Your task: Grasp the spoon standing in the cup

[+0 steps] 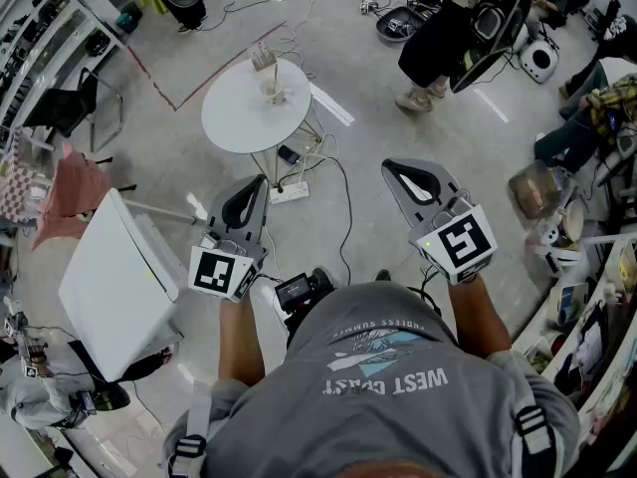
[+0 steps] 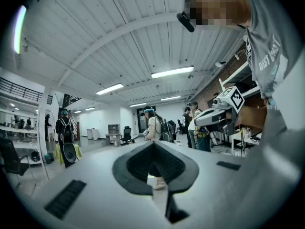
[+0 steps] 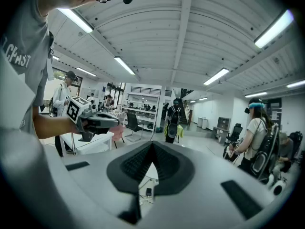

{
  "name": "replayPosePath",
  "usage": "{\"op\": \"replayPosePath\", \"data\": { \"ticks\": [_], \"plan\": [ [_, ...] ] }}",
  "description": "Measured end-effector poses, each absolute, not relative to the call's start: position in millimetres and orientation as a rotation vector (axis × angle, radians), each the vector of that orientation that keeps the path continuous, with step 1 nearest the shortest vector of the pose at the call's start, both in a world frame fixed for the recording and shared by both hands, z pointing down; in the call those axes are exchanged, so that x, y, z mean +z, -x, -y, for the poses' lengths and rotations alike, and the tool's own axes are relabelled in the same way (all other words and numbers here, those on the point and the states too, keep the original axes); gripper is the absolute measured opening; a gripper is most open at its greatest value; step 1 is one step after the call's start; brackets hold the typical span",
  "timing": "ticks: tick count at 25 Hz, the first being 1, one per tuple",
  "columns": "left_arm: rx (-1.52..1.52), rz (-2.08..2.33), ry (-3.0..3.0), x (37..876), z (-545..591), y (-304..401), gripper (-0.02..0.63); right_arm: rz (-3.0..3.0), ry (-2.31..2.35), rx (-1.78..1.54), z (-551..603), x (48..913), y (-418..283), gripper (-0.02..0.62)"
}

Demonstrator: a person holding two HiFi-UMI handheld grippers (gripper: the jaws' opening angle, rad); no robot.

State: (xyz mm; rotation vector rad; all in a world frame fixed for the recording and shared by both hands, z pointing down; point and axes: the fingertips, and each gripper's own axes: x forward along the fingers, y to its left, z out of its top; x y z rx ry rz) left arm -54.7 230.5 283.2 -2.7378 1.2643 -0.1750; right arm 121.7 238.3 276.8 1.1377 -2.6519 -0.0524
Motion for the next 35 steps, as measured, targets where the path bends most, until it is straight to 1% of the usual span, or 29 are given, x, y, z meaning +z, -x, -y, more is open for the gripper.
{"op": "replayPosePath", "data": {
  "ticks": [24, 35],
  "plan": [
    [-0.123, -1.167, 2.804, 297.7, -202.1, 114.7, -0.003, 2.637, -1.223, -0.017, -207.7, 281.8, -54.1, 0.002],
    [-0.118, -1.214, 2.799, 300.2, -191.7, 112.5, -0.003, 2.665, -1.188, -0.029, -189.4, 273.1, -54.9, 0.002]
  ]
}}
